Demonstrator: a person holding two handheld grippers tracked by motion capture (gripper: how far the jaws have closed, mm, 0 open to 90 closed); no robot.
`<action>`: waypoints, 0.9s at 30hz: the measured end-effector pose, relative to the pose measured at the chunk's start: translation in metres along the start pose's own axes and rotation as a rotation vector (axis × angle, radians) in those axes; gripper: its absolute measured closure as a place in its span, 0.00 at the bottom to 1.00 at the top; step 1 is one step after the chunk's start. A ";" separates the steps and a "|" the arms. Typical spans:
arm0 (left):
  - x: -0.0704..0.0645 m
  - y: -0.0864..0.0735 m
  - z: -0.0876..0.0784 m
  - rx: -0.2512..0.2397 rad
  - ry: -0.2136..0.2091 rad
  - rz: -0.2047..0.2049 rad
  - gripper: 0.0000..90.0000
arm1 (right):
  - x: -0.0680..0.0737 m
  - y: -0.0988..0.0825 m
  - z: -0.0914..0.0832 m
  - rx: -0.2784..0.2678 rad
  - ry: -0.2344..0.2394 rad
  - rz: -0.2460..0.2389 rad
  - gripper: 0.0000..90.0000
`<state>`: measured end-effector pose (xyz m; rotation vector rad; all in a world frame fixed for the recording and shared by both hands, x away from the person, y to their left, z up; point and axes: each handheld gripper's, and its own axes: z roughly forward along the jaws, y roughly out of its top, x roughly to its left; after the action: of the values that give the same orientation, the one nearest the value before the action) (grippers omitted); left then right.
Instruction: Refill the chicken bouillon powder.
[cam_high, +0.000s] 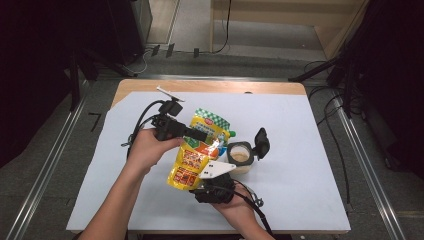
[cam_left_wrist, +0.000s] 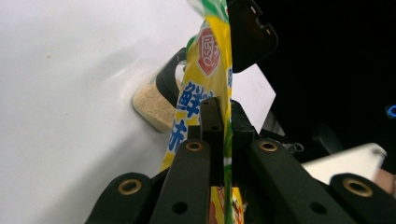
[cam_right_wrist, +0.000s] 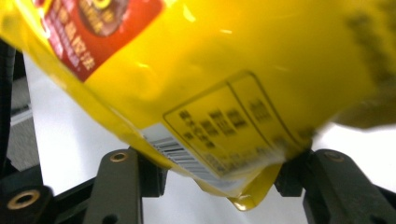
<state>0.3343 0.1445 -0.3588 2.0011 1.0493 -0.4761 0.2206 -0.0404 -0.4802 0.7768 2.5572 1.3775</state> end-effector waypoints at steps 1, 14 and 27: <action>0.001 -0.001 -0.004 -0.009 -0.001 -0.008 0.99 | -0.002 0.000 -0.001 -0.009 0.002 0.007 0.53; 0.002 -0.004 -0.028 -0.082 -0.005 0.005 0.99 | -0.024 -0.005 -0.006 -0.036 -0.009 0.113 0.50; 0.013 -0.007 -0.053 -0.158 0.076 -0.007 0.99 | -0.033 -0.005 -0.012 -0.045 -0.020 0.130 0.51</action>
<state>0.3337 0.1953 -0.3388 1.8884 1.1056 -0.3121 0.2425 -0.0680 -0.4816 0.9592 2.4905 1.4508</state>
